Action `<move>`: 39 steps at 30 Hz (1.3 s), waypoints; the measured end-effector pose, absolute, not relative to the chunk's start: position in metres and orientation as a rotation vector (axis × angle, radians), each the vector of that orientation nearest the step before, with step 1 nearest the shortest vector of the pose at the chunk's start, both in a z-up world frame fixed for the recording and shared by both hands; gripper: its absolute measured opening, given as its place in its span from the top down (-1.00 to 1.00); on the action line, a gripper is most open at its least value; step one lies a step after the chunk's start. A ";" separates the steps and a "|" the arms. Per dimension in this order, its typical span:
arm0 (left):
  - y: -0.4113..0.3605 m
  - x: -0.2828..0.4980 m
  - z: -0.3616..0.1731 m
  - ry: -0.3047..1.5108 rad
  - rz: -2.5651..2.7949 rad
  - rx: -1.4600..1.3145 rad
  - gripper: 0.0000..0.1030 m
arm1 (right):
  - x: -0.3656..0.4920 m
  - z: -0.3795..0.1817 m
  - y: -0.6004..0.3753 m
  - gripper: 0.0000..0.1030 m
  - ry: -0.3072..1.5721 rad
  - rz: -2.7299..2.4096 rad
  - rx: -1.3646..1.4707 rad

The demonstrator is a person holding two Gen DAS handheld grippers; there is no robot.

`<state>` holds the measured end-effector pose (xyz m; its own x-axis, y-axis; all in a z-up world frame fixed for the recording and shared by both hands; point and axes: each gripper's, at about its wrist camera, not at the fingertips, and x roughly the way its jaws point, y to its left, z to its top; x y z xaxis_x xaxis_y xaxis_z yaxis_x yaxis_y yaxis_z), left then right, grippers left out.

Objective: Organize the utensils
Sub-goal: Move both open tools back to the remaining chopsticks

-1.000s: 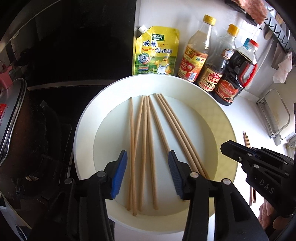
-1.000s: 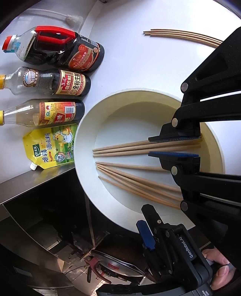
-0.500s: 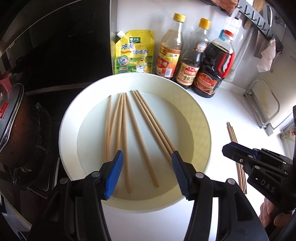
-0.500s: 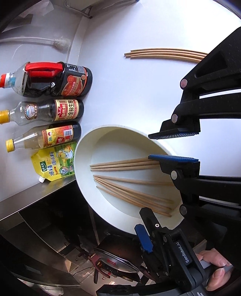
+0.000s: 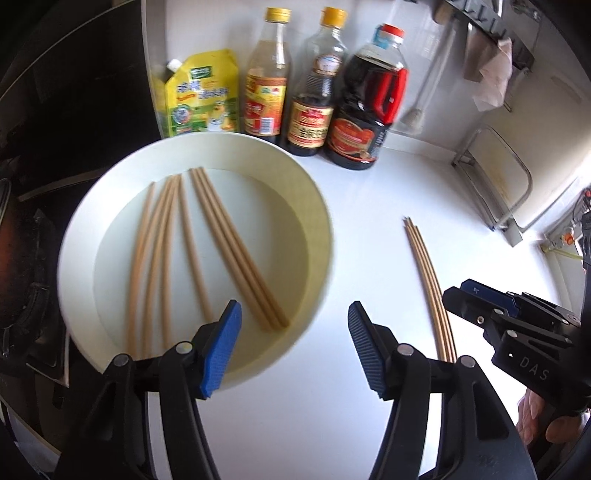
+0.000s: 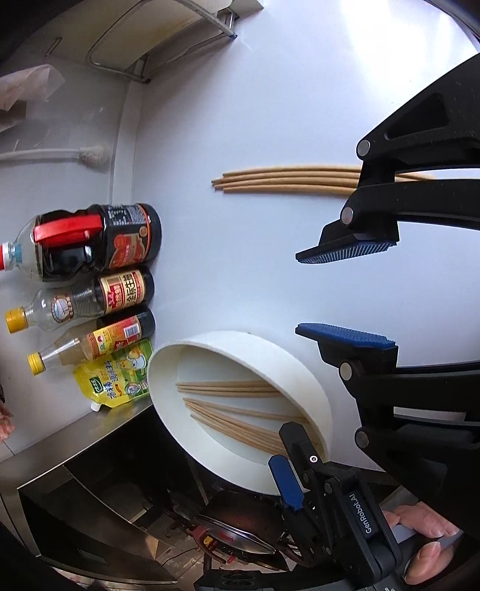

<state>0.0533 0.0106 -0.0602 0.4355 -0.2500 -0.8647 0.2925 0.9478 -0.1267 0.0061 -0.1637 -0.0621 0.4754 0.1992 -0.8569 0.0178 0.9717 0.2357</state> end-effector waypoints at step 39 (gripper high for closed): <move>-0.086 0.039 -0.117 1.180 -0.390 0.090 -0.31 | -0.004 -0.152 -0.256 0.22 1.152 -0.025 0.183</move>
<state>0.0391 -0.0859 -0.1173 0.3226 -0.2496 -0.9131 0.3432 0.9298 -0.1329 -0.0043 -0.2564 -0.1516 0.4079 0.0746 -0.9100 0.1138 0.9847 0.1317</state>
